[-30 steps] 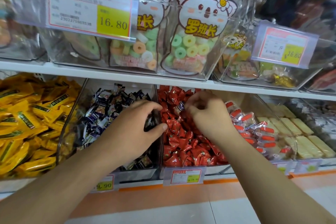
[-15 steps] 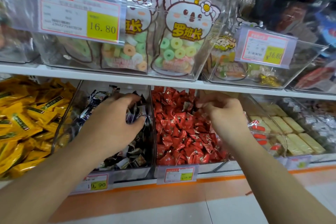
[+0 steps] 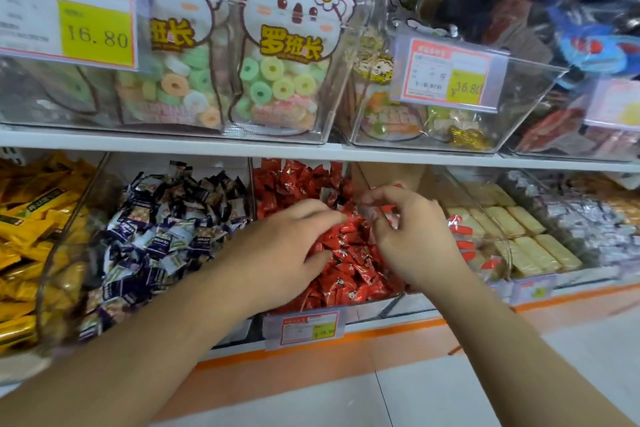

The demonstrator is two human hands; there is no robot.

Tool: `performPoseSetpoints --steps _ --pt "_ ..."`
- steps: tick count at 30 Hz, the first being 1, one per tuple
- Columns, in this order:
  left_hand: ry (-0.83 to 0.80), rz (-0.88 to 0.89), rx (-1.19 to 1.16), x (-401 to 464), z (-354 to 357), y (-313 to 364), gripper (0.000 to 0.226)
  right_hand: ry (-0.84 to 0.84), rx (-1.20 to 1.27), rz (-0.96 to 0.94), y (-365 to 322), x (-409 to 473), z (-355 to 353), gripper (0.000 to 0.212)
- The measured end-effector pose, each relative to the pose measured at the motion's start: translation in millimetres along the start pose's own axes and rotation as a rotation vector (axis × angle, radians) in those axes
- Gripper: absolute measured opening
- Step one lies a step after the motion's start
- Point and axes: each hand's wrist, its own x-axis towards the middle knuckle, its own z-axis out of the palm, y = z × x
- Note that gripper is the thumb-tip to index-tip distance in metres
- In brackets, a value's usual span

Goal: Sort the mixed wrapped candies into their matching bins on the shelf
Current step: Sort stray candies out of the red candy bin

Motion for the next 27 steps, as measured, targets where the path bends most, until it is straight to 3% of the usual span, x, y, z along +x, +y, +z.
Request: performPoseSetpoints --steps 6,9,18,24,27 --pt "-0.337 -0.026 0.331 19 21 7 0.057 -0.011 0.008 0.023 12 -8 -7 0.026" --pt "-0.392 -0.065 0.384 20 16 8 0.056 -0.026 0.019 0.046 16 -9 -11 0.027" --pt "-0.302 -0.210 0.337 8 -4 -12 0.051 -0.039 0.058 0.051 23 -7 -14 0.023" --pt "-0.257 -0.202 0.351 7 -8 -6 0.051 -0.044 0.055 0.048 25 -7 -14 0.023" --pt "-0.237 -0.202 0.240 10 -9 0 0.054 -0.049 0.052 0.025 25 -9 -15 0.024"
